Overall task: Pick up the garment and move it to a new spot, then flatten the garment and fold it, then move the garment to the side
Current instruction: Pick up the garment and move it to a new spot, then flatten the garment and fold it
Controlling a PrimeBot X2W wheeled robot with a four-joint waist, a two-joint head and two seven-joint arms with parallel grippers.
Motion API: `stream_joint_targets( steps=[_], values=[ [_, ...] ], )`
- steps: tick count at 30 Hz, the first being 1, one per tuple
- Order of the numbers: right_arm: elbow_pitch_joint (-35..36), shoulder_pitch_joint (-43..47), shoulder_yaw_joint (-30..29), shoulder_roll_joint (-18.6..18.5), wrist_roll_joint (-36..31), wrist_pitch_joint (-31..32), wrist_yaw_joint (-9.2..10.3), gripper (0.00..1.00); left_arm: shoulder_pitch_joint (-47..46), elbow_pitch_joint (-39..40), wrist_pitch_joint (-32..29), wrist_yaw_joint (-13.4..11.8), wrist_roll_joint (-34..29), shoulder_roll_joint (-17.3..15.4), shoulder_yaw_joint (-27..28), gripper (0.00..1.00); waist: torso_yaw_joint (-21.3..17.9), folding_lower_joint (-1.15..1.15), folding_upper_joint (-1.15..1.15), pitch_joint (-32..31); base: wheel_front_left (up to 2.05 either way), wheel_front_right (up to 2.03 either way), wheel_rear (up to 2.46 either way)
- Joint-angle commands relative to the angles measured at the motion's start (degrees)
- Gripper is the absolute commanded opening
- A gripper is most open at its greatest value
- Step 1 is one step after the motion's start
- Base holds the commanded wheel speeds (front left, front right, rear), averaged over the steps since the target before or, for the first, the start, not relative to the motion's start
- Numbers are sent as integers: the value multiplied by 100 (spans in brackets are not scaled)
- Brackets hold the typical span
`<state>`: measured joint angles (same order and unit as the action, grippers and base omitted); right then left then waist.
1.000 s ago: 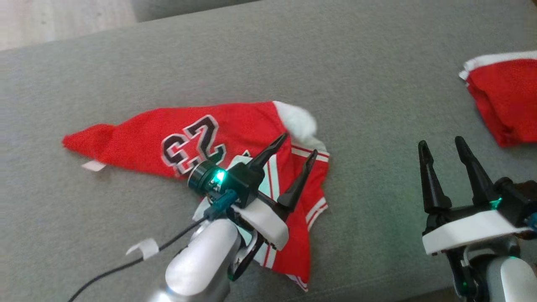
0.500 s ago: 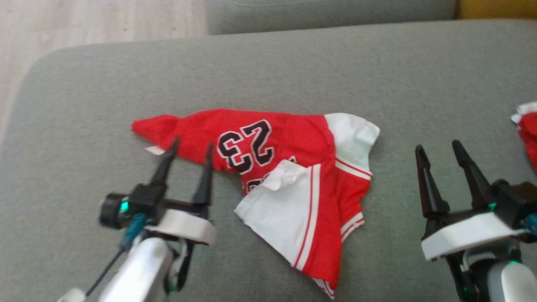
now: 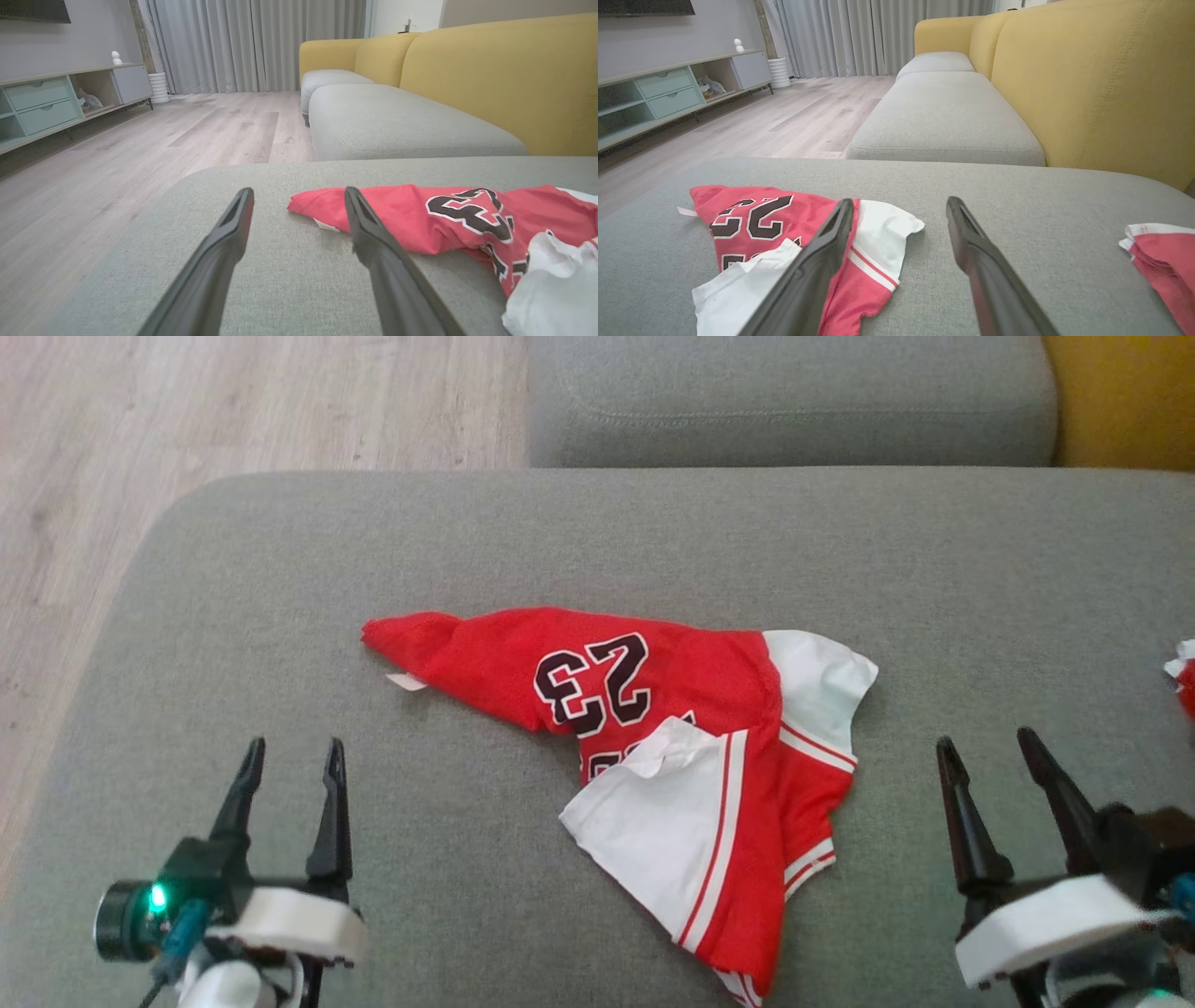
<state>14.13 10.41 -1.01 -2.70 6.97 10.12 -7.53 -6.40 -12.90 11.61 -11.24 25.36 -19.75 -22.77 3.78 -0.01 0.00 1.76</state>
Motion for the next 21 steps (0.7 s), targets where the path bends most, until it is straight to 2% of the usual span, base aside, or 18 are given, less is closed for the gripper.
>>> stream_joint_targets(
  steps=[1,9,21],
  values=[
    [248,-68,72,-40,-19,20,4,100,-195,244,-16,-53,25,-187,205,100,-35,1,0,-48,0,0,0],
    [296,251,-22,-21,119,41,4,100,171,516,-334,-108,116,-311,137,100,-152,1,0,-193,0,0,0],
    [352,205,15,-19,175,54,4,100,238,699,-418,-168,172,-340,101,100,-167,1,0,-137,0,0,0]
  ],
)
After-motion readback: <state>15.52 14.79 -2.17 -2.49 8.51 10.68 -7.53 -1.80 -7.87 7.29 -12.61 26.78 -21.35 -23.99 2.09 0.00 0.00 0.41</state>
